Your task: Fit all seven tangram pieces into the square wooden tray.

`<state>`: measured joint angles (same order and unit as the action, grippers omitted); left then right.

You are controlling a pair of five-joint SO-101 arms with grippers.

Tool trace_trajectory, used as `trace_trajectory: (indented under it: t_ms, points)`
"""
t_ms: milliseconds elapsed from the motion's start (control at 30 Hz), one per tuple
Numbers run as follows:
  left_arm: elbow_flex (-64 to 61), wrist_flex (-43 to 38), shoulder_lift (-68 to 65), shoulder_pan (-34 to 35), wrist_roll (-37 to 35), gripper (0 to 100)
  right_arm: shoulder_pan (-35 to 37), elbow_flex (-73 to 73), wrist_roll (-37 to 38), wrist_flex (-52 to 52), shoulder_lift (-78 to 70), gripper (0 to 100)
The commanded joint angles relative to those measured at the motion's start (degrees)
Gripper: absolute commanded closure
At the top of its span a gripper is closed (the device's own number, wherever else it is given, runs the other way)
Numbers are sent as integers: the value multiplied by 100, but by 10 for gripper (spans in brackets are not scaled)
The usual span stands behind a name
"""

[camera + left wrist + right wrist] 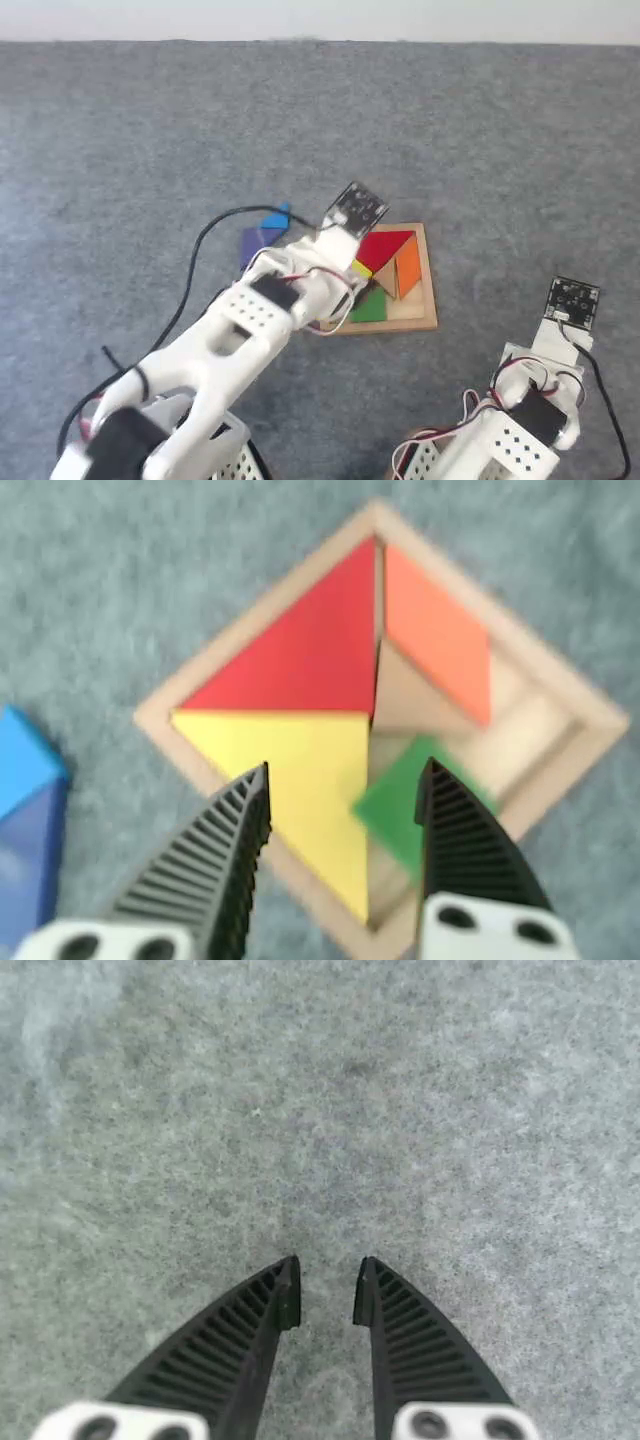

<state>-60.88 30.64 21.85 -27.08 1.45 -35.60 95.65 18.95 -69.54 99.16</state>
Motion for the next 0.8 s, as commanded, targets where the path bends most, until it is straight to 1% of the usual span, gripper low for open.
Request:
trace_trajectory:
  t_ms: [0, 100, 167, 267, 333, 600, 767]
  points:
    - [-259, 70, 642, 343, 141, 773, 40, 105, 53, -48, 110, 884]
    - [-356, 448, 1011, 826, 158, 773, 40, 105, 53, -48, 110, 884]
    - [-426, 712, 1196, 1002, 255, 773, 40, 105, 53, -48, 110, 884]
    - [-804, 571, 1336, 993, 440, 773, 48, 105, 53, -48, 110, 884]
    - [-919, 457, 1327, 862, 440, 773, 48, 105, 53, -48, 110, 884]
    - [-901, 440, 958, 18, 404, 773, 40, 105, 53, -57, 110, 884]
    - [-497, 457, 396, -53, 396, 773, 40, 105, 53, -57, 110, 884]
